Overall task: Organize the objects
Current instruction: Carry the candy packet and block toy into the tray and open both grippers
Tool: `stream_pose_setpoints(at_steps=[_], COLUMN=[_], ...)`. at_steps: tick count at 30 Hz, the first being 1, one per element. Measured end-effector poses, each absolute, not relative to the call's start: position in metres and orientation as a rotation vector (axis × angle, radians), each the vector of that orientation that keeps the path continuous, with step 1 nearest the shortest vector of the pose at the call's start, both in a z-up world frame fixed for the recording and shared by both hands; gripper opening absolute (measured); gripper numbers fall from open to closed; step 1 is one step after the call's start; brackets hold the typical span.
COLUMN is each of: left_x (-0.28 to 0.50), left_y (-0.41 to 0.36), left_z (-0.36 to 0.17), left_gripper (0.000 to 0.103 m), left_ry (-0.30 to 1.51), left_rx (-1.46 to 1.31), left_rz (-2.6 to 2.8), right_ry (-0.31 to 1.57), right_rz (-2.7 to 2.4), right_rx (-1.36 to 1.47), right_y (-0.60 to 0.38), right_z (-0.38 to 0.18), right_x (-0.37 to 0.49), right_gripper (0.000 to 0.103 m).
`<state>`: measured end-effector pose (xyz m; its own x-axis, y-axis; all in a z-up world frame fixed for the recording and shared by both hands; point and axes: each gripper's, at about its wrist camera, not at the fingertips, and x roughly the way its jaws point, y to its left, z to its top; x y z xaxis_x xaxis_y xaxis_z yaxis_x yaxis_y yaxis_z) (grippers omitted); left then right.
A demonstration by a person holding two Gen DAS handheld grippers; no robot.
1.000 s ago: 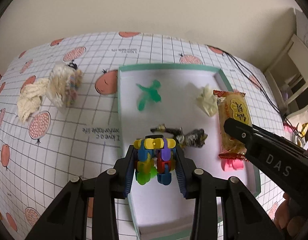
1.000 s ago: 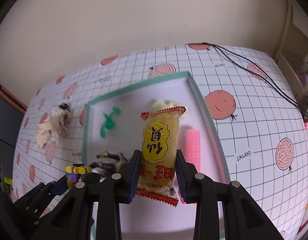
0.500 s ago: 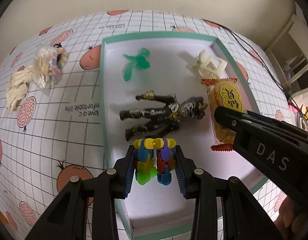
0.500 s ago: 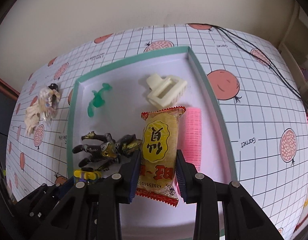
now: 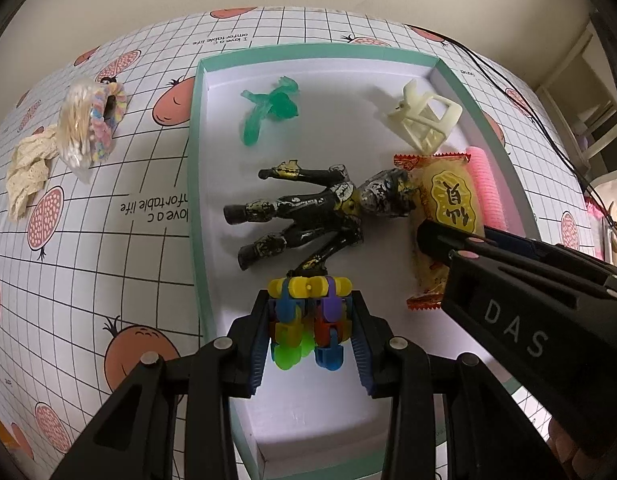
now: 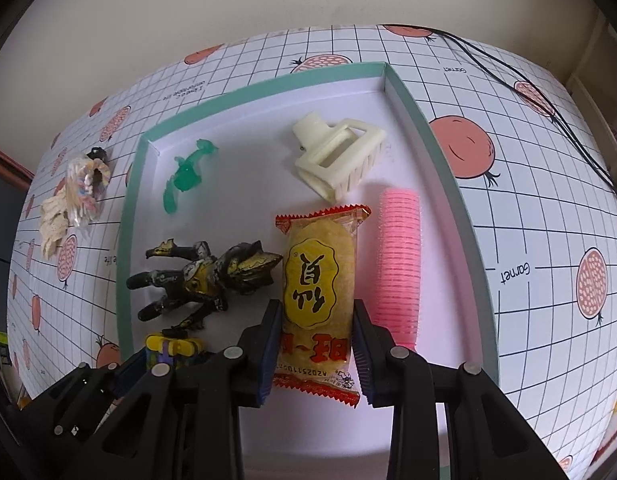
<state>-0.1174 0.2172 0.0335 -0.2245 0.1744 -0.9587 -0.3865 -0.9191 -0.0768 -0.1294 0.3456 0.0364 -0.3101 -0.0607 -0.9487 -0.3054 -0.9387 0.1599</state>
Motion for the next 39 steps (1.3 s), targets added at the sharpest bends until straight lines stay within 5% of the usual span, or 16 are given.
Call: stream_pose_setpoints(at_steps=[12, 17, 39], left_x=[-0.117, -0.114, -0.135], left_y=[0.213, 0.212, 0.180], left_z=[0.034, 0.041, 0.099], left_gripper=[0.039, 0.053, 0.054], left_ry=[0.240, 0.241, 0.123], left_rx=[-1.707, -1.691, -1.540], left_rz=[2.191, 2.194, 2.342], right_ry=[0.486, 0.499, 0.452], right_rz=[2.374, 2.369, 2.501], right_rx=[-1.750, -1.753, -1.590], right_y=[0.348, 0.350, 0.343], right_z=[0.036, 0.038, 0.102], right_x=[-0.131, -0.131, -0.125], right_gripper=[0.037, 0.042, 0.043])
